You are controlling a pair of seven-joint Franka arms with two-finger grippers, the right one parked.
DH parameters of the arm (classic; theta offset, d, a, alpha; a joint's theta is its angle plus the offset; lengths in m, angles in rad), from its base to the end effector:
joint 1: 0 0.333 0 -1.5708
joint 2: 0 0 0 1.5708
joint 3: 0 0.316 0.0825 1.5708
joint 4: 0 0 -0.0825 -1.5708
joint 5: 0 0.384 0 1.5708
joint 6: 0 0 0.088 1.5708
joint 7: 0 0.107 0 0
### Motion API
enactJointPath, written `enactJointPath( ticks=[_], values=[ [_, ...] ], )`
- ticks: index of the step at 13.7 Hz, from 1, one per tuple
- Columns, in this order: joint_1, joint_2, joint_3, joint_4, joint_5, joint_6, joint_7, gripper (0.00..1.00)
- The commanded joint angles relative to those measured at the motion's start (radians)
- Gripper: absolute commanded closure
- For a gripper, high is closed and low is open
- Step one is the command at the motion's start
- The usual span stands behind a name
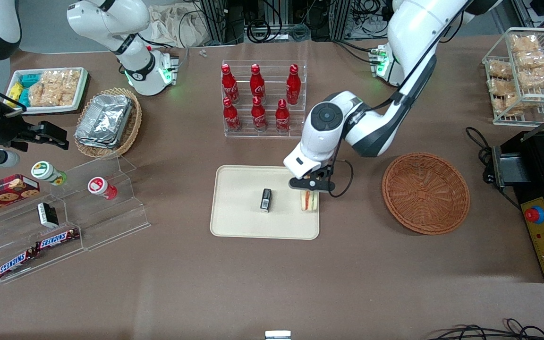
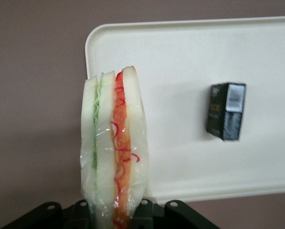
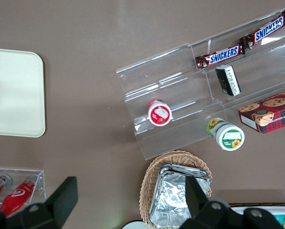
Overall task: Place sandwich from basket to tray
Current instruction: 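Lower the sandwich onto the tray beside the black box and release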
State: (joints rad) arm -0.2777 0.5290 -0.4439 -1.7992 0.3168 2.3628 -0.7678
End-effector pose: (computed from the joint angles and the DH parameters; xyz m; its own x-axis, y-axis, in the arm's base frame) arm 0.5153 -0.4143 0.2857 0.9908 -0.1034 0.0870 -0.1081 -0.9928 0.0508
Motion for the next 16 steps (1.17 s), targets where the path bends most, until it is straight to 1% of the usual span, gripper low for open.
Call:
enactJointPath(
  ticks=[1,4,5,6,7,8,11,12,13,15,16],
  values=[
    [-0.011,0.101,0.010,0.058,0.079,0.059,-0.044,1.00],
    [-0.014,0.129,0.010,0.061,0.084,0.069,-0.045,1.00],
    [-0.014,0.143,0.010,0.063,0.087,0.082,-0.044,0.98],
    [-0.014,0.151,0.010,0.063,0.109,0.096,-0.047,0.80],
    [-0.014,0.160,0.010,0.063,0.123,0.099,-0.048,0.38],
    [-0.014,0.158,0.010,0.064,0.123,0.099,-0.048,0.00],
    [-0.008,0.131,0.010,0.084,0.122,0.092,-0.048,0.00],
    [-0.006,0.112,0.010,0.095,0.110,0.089,-0.053,0.00],
    [0.000,0.089,0.010,0.104,0.111,0.079,-0.082,0.00],
    [0.005,0.036,0.008,0.122,0.107,0.047,-0.120,0.00],
    [0.005,0.011,0.008,0.142,0.099,0.000,-0.120,0.00]
  ],
)
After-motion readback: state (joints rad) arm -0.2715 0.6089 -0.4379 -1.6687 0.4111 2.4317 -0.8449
